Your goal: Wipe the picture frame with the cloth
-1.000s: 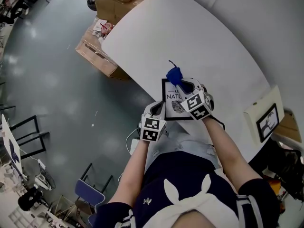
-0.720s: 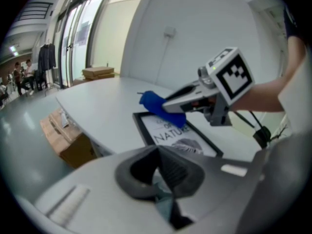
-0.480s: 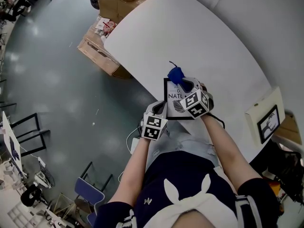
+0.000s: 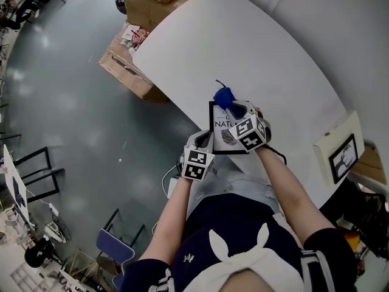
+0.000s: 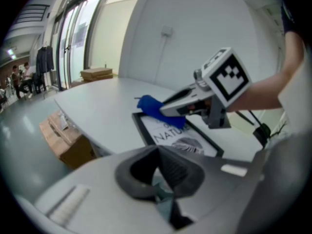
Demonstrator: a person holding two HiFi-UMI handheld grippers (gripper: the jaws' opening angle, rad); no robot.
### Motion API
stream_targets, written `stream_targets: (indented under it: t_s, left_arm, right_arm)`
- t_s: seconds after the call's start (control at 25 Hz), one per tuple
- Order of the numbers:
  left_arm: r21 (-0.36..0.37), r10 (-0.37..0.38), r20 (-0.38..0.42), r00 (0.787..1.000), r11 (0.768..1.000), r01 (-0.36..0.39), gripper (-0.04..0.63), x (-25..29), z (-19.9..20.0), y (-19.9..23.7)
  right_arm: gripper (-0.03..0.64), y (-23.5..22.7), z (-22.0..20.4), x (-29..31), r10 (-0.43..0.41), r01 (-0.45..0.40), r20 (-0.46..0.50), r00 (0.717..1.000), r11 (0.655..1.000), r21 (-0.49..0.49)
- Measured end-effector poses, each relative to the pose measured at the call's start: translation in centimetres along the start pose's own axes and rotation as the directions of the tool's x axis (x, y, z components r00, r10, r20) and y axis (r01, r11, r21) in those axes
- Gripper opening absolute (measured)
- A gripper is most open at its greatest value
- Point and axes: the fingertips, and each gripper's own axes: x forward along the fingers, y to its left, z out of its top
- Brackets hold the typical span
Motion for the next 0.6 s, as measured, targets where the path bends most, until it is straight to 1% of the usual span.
stream_targets:
  t_s: [0.36,0.6]
  left_arm:
    - [-0.004,-0.003,0.004,1.000,1.000,0.004,0.002,0.1,0.0,0.0]
    - [-0.011,-0.001,0.011,1.000,1.000,0.001,0.002,0.0,-0.1,0.0]
  right_arm:
    - [0.067,0.8,0.2,0.4,0.028,-0.028,0.005,1.000,1.000,0.001]
    - [0.067,1.8,0.5,0.7,0.062,-0.062,0.002,0.998,0.998,-0.013]
